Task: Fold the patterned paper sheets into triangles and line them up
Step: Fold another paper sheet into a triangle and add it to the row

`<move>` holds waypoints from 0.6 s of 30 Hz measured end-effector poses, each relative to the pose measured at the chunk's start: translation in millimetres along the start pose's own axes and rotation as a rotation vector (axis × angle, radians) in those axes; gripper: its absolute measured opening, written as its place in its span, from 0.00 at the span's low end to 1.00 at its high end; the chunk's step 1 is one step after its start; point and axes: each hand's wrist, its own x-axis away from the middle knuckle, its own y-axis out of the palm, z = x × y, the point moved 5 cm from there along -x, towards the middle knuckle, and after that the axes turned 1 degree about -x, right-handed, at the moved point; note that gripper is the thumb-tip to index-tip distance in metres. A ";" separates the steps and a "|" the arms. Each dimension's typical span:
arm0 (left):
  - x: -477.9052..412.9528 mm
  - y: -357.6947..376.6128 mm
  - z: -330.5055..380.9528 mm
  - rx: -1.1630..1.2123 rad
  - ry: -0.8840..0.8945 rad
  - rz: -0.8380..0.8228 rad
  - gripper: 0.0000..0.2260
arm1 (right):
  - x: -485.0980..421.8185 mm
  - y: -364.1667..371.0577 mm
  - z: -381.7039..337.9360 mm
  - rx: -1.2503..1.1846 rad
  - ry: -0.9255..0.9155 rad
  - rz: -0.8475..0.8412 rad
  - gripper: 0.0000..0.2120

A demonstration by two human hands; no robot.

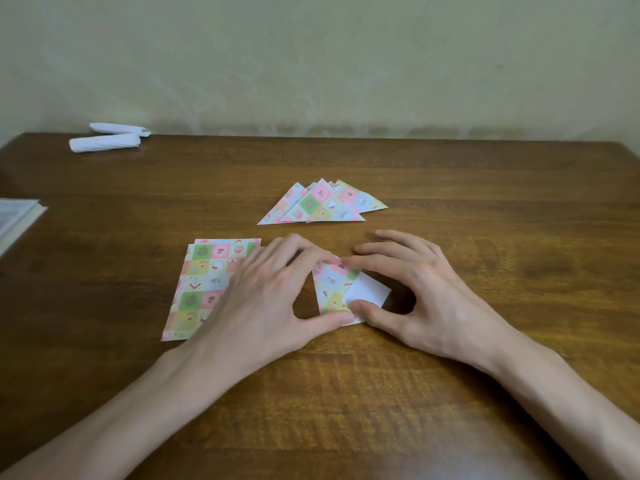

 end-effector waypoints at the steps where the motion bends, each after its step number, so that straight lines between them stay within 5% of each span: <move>1: 0.1 0.8 -1.1 -0.022 -0.026 -0.017 0.32 | 0.2 -0.9 -1.4 0.023 -0.009 0.014 0.26; 14: 0.7 1.5 1.2 0.000 -0.018 -0.251 0.36 | 1.6 -2.8 -4.2 -0.109 -0.039 -0.031 0.29; 18: 0.9 2.2 -2.2 0.186 0.028 -0.350 0.44 | 1.9 -1.8 -4.8 -0.121 -0.040 -0.074 0.31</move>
